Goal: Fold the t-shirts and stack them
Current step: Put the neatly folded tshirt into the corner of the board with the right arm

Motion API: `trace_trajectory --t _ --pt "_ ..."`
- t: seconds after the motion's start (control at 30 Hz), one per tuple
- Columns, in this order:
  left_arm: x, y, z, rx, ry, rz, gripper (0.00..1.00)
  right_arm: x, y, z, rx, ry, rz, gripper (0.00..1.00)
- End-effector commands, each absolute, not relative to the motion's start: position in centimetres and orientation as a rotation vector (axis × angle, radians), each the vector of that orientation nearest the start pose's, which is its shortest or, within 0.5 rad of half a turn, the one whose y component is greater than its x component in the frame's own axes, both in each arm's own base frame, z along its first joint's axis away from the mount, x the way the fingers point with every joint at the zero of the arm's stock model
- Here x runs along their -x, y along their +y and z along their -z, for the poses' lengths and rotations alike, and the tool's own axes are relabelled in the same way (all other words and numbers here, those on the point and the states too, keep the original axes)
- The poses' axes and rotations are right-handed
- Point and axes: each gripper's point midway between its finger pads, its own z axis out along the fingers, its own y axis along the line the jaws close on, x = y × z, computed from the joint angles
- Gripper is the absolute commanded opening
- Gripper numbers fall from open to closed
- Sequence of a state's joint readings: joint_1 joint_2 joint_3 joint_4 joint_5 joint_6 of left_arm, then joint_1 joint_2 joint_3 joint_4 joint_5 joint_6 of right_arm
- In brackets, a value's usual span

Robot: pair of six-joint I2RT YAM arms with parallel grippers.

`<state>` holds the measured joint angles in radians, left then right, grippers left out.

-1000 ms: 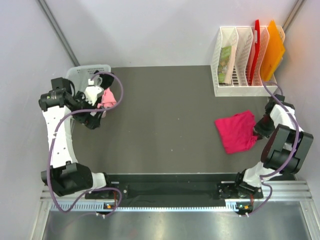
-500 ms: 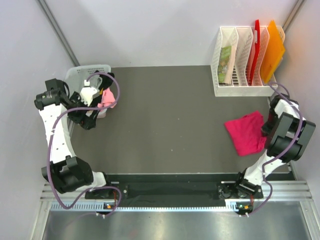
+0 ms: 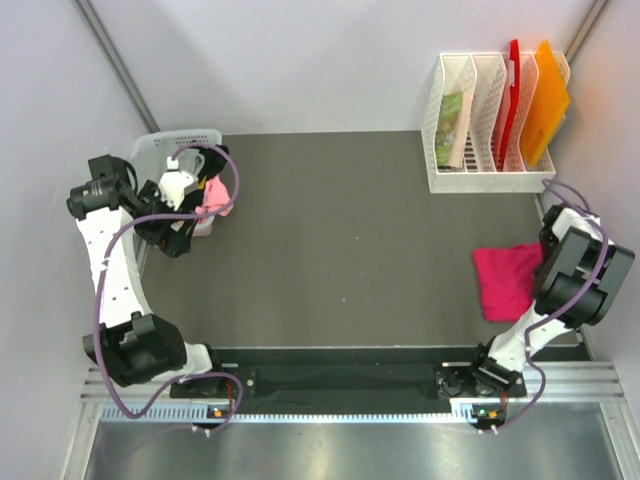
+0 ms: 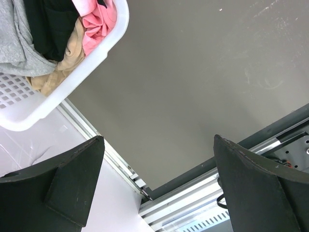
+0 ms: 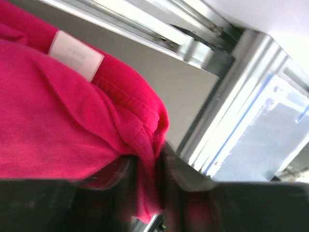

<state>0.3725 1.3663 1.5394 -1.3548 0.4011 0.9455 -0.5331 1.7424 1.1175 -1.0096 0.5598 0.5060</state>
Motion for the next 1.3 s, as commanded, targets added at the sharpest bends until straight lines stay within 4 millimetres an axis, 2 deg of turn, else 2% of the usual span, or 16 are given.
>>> trace_trajectory --t 0.0,0.03,0.07,0.1,0.17,0.23,0.3,0.37,0.43,0.53,0.63,0.67,0.77,0.8,0.83,1.27 --pt "-23.7 4.9 -23.7 -0.835 2.52 0.231 0.99 -16.7 -20.5 -8.1 -1.53 2.621 0.999 0.41" --pt "-23.8 4.9 -23.7 -0.835 2.521 0.236 0.99 -17.2 -20.7 -9.1 -1.527 2.59 0.985 0.53" --pt "-23.8 4.8 -23.7 -0.833 2.52 0.239 0.99 -18.5 -21.3 -11.6 -1.516 2.514 0.958 0.76" --pt "-23.8 4.7 -23.7 -0.833 2.518 0.245 0.99 -19.0 -21.4 -12.8 -1.519 2.472 0.935 0.83" --pt "-24.0 4.7 -23.6 -0.819 2.52 0.258 0.99 -20.1 -21.2 -15.6 -1.519 2.403 0.873 0.94" --pt "-24.3 4.5 -23.8 -0.809 2.515 0.273 0.99 -21.3 -20.1 -16.6 -1.512 2.378 0.78 0.96" --pt "-24.6 4.6 -24.1 -0.799 2.509 0.266 0.99 -22.7 -19.0 -18.6 -1.482 2.317 0.655 0.97" --pt "-24.8 4.7 -24.3 -0.796 2.507 0.261 0.99 -24.5 -17.9 -19.8 -1.41 2.275 0.541 0.93" --pt "-25.0 4.8 -24.5 -0.789 2.506 0.252 0.99 -25.9 -16.1 -19.2 -1.369 2.311 0.39 0.89" --pt "-25.1 4.9 -24.7 -0.778 2.506 0.253 0.99 -27.2 -13.0 -15.6 -1.318 2.456 0.247 0.77" --pt "-25.1 4.7 -24.7 -0.763 2.508 0.263 0.99 -27.3 -11.5 -12.9 -1.268 2.538 0.26 0.56" --pt "-25.1 4.6 -24.6 -0.753 2.512 0.272 0.99 -27.2 -11.2 -12.0 -1.265 2.552 0.257 0.41" --pt "-24.9 4.6 -24.5 -0.745 2.52 0.275 0.99 -27.1 -10.9 -10.4 -1.263 2.578 0.247 0.1" --pt "-24.8 4.6 -24.3 -0.742 2.527 0.279 0.99 -26.9 -11.0 -10.1 -1.261 2.585 0.256 0.03" --pt "-24.7 4.5 -24.3 -0.742 2.526 0.277 0.99 -26.8 -11.0 -9.8 -1.26 2.595 0.26 0.0" --pt "-25.0 4.6 -24.8 -0.677 2.539 0.275 0.99 -27.0 -11.7 -5.4 -1.246 2.707 0.332 0.0"
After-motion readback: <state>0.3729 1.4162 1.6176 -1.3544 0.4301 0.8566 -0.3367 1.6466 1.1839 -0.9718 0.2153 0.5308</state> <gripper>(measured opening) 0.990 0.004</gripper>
